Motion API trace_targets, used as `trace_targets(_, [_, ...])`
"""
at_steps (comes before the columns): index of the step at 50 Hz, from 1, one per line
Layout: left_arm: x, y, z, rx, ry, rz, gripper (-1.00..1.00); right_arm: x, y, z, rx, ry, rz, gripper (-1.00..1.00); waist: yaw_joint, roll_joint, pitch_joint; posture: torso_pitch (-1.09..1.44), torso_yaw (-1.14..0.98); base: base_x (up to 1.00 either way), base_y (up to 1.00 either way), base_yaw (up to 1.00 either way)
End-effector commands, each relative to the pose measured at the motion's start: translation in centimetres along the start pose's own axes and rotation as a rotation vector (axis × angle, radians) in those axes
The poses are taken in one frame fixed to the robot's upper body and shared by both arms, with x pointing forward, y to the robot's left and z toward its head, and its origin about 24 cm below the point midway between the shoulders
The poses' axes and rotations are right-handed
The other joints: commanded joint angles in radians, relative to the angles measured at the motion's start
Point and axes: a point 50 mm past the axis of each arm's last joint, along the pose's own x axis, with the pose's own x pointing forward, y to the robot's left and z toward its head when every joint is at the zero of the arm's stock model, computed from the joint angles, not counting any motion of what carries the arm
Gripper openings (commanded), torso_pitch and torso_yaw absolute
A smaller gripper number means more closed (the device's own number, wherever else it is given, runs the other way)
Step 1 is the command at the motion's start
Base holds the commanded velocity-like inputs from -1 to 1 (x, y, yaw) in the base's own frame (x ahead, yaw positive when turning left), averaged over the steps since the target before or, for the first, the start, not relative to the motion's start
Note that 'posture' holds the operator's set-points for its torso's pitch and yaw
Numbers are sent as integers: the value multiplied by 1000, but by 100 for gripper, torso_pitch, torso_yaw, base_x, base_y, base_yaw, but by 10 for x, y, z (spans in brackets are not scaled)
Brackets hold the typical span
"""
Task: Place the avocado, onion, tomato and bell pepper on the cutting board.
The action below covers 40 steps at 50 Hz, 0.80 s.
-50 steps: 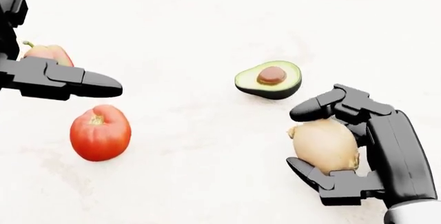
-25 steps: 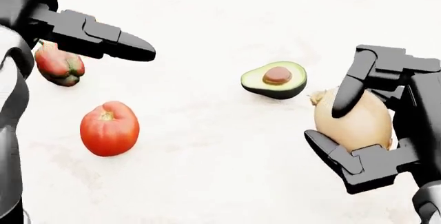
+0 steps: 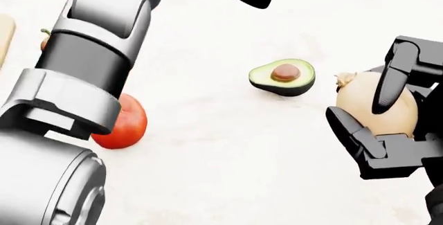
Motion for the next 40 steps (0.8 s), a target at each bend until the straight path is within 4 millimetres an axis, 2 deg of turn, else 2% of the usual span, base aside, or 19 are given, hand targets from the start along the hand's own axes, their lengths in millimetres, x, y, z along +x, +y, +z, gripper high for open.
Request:
trace_targets(1, [1, 4, 30, 35, -125, 14, 100, -3, -3, 14, -6, -95, -13, -100, -1, -5, -26, 0, 0, 0, 0, 0])
trace_targets(6, [6, -3, 26, 38, -105, -11, 100, -5, -3, 12, -2, -97, -14, -100, -1, -9, -28, 0, 0, 0, 0, 0])
trace_targets(20, [10, -37, -15, 152, -31, -50, 100, -9, -12, 22, -8, -113, -42, -100, -4, -17, -30, 0, 0, 0, 0, 0])
trace_targets(27, [10, -52, -28, 124, -14, -32, 100, -11, -15, 20, -10, -114, -48, -100, -3, -23, -30, 0, 0, 0, 0, 0])
trace_targets(40, [11, -67, -38, 42, 38, 12, 100, -11, -17, 22, -12, -112, -49, -100, -3, -29, -31, 0, 0, 0, 0, 0])
